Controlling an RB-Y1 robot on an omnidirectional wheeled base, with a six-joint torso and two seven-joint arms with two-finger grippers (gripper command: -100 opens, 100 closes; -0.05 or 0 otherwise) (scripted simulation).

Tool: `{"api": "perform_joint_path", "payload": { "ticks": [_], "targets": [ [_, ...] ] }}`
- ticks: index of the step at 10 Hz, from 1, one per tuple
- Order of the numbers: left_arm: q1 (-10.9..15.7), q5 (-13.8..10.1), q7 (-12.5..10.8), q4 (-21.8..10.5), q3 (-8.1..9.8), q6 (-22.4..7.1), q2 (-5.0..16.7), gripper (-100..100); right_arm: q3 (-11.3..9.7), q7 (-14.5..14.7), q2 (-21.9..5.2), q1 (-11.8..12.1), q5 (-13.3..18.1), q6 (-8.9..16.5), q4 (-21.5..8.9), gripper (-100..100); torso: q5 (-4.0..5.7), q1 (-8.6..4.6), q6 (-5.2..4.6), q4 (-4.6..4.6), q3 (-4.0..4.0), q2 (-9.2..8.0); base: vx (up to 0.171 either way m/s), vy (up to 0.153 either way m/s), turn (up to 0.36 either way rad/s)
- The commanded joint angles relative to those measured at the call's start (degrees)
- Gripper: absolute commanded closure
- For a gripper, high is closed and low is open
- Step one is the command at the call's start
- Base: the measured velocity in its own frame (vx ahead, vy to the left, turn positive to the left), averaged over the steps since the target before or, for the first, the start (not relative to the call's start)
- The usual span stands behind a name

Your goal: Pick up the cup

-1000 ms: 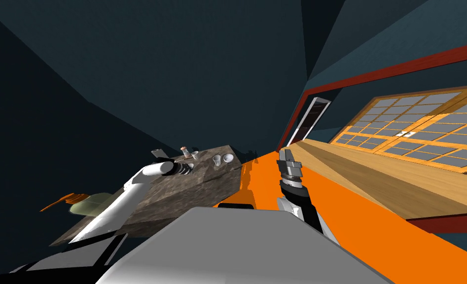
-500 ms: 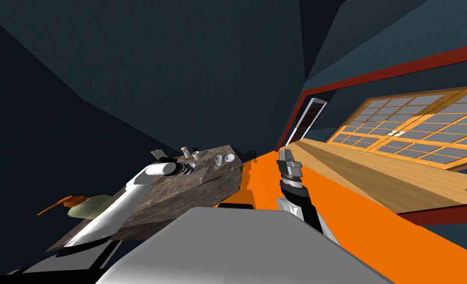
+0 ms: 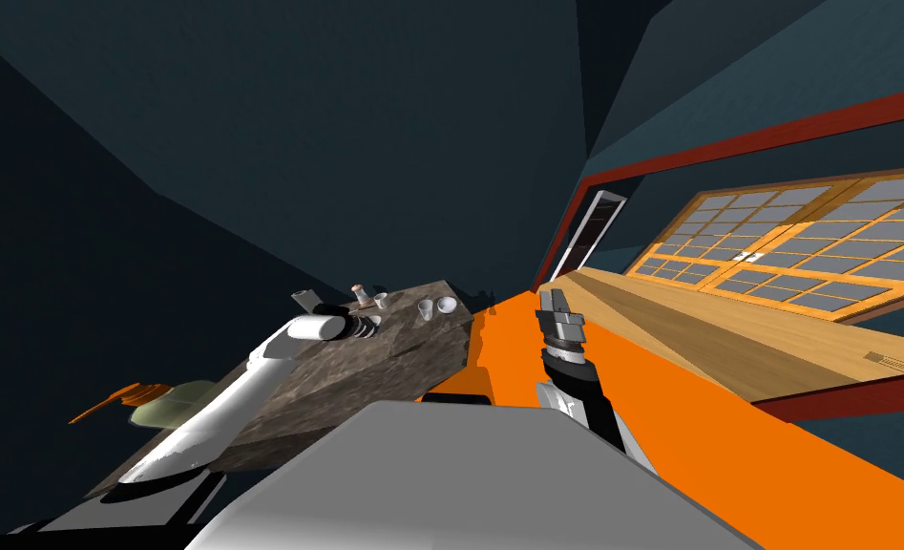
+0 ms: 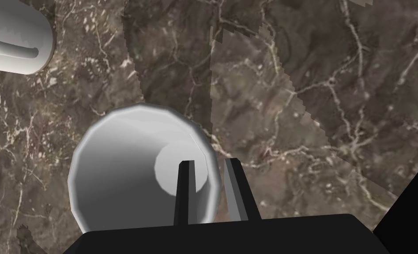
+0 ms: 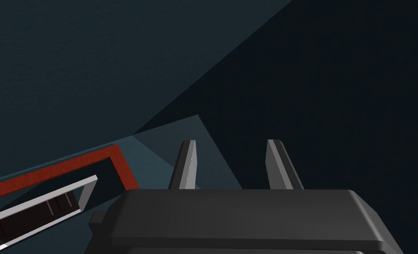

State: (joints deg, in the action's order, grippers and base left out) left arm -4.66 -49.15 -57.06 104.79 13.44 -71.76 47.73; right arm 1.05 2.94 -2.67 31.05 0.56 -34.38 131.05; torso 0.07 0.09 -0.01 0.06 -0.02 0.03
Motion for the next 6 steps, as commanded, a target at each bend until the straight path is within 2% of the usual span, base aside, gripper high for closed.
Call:
{"api": "perform_joint_path", "payload": {
  "ticks": [1,3,4,6],
  "targets": [
    [-1.0,1.4,-2.9,2.9,-1.92,0.2,0.6,100,0.0,0.0,0.0,0.0,0.0,0.0,0.0,0,0.0,0.0,0.0,0.0,0.0,0.0,-0.008,0.068,-0.065],
    [-1.0,1.4,-5.4,3.7,-1.92,0.2,0.6,100,0.0,0.0,0.0,0.0,0.0,0.0,0.0,0,0.0,0.09,0.0,0.03,-0.04,-0.05,-0.024,0.057,-0.024],
    [-2.0,2.8,-7.5,6.6,-3.8,0.4,1.1,100,0.0,0.0,0.0,0.0,0.0,0.0,0.0,0,0.0,0.0,0.03,0.03,-0.04,-0.06,-0.037,0.059,-0.054],
    [-2.0,2.8,-10.0,7.1,-3.8,0.4,1.1,100,0.0,0.0,0.0,0.0,0.0,0.0,0.0,0,0.01,0.02,0.01,0.06,-0.07,-0.09,-0.011,0.049,-0.031]
  ]
}}
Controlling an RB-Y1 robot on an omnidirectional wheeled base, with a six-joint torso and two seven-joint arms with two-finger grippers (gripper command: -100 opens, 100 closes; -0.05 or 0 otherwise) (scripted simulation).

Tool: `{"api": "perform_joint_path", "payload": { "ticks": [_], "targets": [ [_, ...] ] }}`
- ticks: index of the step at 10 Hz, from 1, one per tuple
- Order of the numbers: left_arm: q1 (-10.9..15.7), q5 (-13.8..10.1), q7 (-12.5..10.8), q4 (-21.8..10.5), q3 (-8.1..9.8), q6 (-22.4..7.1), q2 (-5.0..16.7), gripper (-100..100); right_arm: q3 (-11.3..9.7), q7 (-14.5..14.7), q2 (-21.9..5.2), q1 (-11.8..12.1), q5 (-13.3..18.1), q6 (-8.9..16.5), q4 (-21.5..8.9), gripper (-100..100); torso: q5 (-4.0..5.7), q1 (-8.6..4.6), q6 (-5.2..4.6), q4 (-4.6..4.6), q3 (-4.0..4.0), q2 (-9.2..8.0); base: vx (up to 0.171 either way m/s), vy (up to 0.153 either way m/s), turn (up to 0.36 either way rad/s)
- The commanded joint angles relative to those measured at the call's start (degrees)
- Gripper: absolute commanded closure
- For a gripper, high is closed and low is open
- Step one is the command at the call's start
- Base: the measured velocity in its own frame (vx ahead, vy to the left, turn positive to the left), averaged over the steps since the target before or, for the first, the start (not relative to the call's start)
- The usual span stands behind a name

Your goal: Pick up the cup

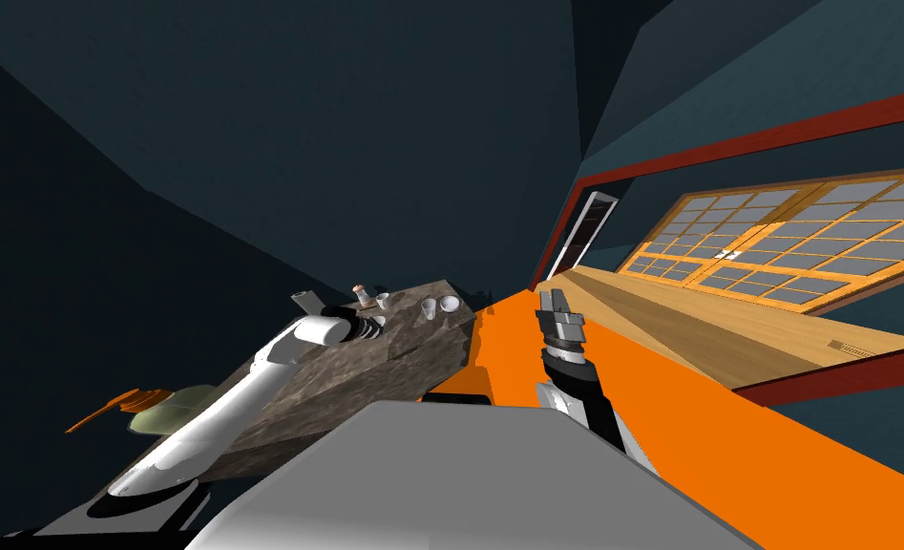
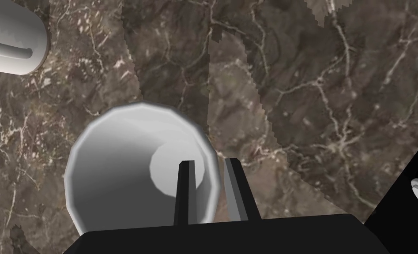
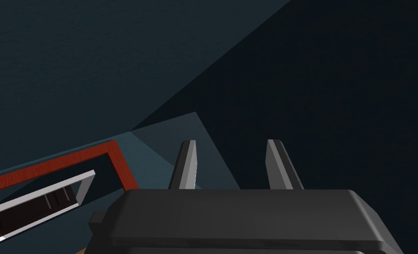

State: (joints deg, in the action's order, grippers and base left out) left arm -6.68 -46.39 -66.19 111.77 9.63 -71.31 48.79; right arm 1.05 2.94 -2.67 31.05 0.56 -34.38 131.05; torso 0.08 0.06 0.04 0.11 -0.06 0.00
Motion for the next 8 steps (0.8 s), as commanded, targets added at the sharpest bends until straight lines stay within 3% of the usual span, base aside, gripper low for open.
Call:
{"api": "perform_joint_path", "payload": {
  "ticks": [1,3,4,5,6,7,8],
  "targets": [
    [-1.0,1.3,-2.9,2.9,-1.87,0.2,0.6,100,0.0,0.0,0.0,0.0,0.0,0.0,0.0,0,0.0,0.0,0.0,0.0,0.0,0.0,-0.015,0.075,-0.055],
    [-1.0,1.3,-5.3,3.6,-1.87,0.2,0.6,100,0.0,0.0,0.0,0.0,0.0,0.0,0.0,0,-0.02,0.11,-0.01,0.03,-0.04,-0.06,-0.018,0.058,-0.029],
    [-2.0,2.7,-7.4,6.4,-3.75,0.4,1.2,100,0.0,0.0,0.0,0.0,0.0,0.0,0.0,0,0.0,0.02,0.01,0.03,-0.04,-0.05,-0.033,0.068,-0.063],
    [-2.0,2.7,-8.9,7.0,-3.75,0.4,1.2,100,0.0,0.0,0.0,0.0,0.0,0.0,0.0,0,-0.02,0.07,-0.01,0.03,-0.07,-0.12,-0.033,0.067,-0.057],
    [-2.0,2.7,-9.9,7.0,-3.75,0.4,1.2,100,0.0,0.0,0.0,0.0,0.0,0.0,0.0,0,0.0,0.06,0.01,0.06,-0.1,-0.14,-0.009,0.03,0.001],
    [-2.1,2.6,-9.0,6.9,-3.66,0.5,1.2,100,0.0,0.0,0.0,0.0,0.0,0.0,0.0,0,0.01,-0.02,0.03,0.06,-0.07,-0.08,-0.001,0.009,0.003],
    [-2.1,2.6,-9.2,6.9,-3.67,0.4,1.2,0,0.0,0.0,0.0,0.0,0.0,0.0,0.0,0,0.02,-0.09,0.03,0.05,-0.05,-0.05,0.0,0.0,0.0]
  ]
}}
